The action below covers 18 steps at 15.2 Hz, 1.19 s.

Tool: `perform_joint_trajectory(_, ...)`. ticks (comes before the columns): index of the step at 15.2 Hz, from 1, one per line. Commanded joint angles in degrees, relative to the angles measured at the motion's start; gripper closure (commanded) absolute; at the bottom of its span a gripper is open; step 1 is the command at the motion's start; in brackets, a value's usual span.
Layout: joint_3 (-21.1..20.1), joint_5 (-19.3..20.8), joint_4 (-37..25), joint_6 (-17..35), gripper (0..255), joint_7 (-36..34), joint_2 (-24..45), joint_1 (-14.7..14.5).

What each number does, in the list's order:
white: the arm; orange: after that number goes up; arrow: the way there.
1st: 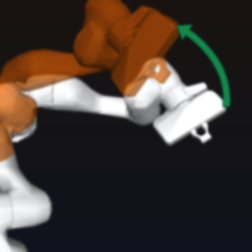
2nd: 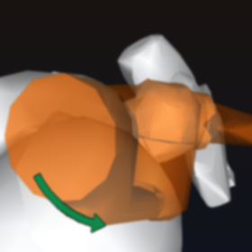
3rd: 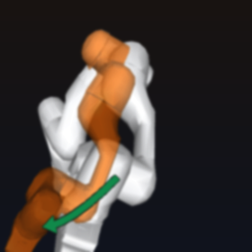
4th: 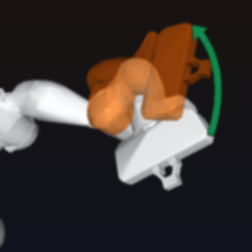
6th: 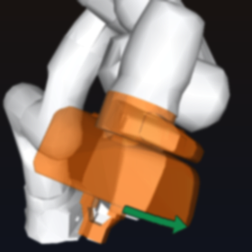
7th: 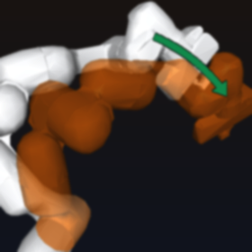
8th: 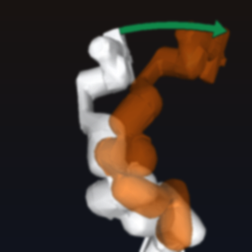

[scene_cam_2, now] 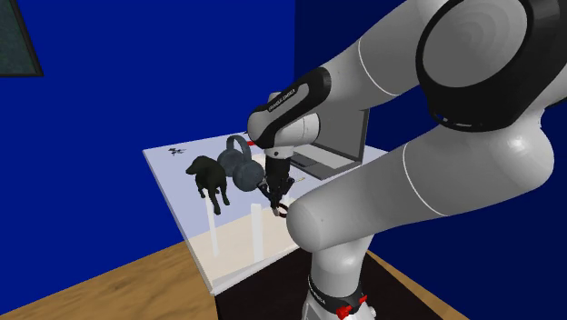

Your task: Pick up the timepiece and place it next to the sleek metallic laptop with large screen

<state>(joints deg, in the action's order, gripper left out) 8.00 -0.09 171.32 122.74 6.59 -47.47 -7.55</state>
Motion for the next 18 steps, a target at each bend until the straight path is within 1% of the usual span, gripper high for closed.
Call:
perform_joint_trajectory(1,-0.1,0.0,-0.5,-1.1,255,-0.1,-0.6,0.0)
perform_joint_trajectory(9,-0.7,-0.3,-5.2,-9.2,255,-0.8,-4.0,0.0)
perform_joint_trajectory(18,-1.3,-0.6,-11.3,-17.1,255,-1.5,-5.9,-0.2)
